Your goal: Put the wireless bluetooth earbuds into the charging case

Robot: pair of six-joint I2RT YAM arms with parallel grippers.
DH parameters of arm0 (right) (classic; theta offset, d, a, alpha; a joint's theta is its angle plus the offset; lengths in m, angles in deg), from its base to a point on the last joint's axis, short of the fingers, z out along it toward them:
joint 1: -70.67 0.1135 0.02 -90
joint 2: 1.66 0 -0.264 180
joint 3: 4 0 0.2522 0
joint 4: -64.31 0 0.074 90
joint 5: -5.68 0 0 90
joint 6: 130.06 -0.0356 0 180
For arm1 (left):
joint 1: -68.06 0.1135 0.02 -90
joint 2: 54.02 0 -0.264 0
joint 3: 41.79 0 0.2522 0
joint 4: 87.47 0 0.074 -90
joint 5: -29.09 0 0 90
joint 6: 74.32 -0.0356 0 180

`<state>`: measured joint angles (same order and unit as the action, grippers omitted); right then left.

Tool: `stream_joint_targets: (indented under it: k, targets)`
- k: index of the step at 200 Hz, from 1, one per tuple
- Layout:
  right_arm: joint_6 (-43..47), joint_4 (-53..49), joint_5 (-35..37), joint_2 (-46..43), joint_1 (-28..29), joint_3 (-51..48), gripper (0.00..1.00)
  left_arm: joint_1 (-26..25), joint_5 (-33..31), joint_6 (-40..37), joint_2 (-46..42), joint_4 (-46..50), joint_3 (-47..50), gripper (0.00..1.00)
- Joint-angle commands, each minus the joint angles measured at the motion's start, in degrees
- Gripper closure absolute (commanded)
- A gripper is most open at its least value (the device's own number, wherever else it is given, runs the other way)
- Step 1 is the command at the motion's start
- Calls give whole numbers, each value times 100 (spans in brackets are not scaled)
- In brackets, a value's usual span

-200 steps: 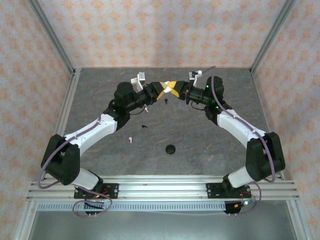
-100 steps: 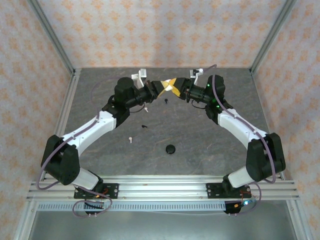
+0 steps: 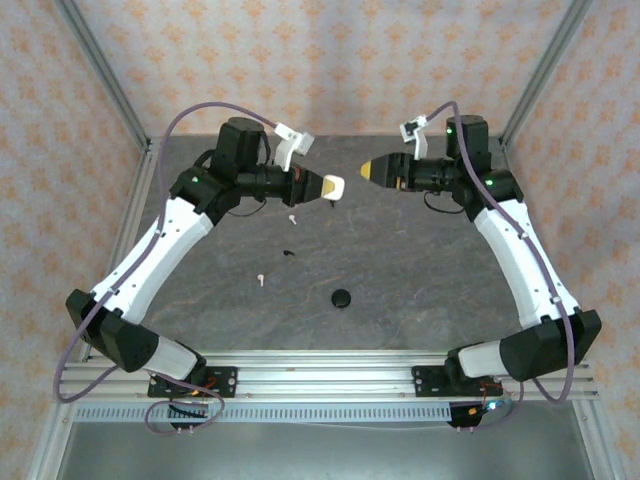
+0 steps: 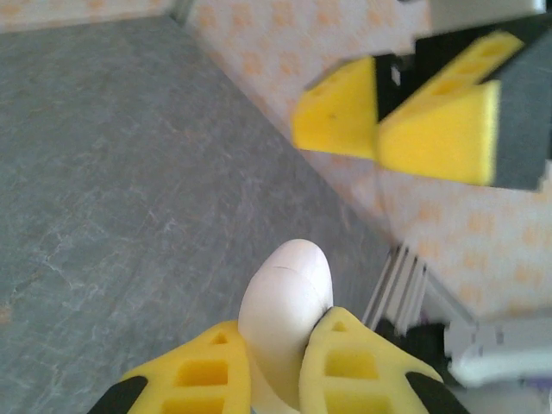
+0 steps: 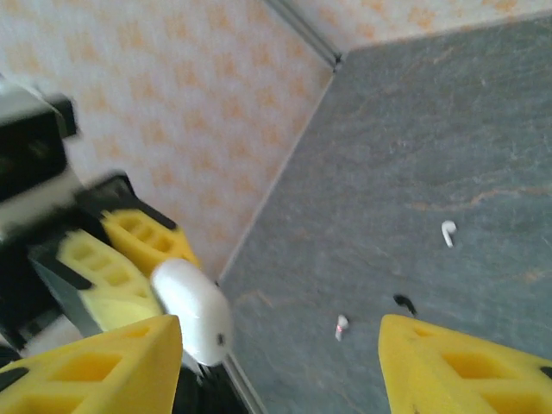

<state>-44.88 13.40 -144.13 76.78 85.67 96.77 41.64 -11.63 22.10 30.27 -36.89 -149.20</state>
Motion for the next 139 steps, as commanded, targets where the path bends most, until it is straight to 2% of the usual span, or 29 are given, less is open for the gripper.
stream_joint_targets:
  k: [1, 18, 49, 100, 139]
  targets:
    - [1836, -1566, 107, 111, 396, 264, 37, 28, 782, -1861, 264, 1696, -342, 97]
    - [1845, -1402, -115, 109, 651, 179, 37, 30, 919, -2295, 383, 2079, -506, 97]
    - [1094, -633, -763, 40, 835, -141, 42, 29, 1031, -2631, 457, 2416, -623, 97]
    - [895, -406, -1235, -107, 971, -456, 45, 36, 1462, -2546, 440, 2359, -583, 99]
    - [930, -266, -1327, -150, 1042, -747, 46, 54, 1673, -2416, 400, 2334, -561, 99]
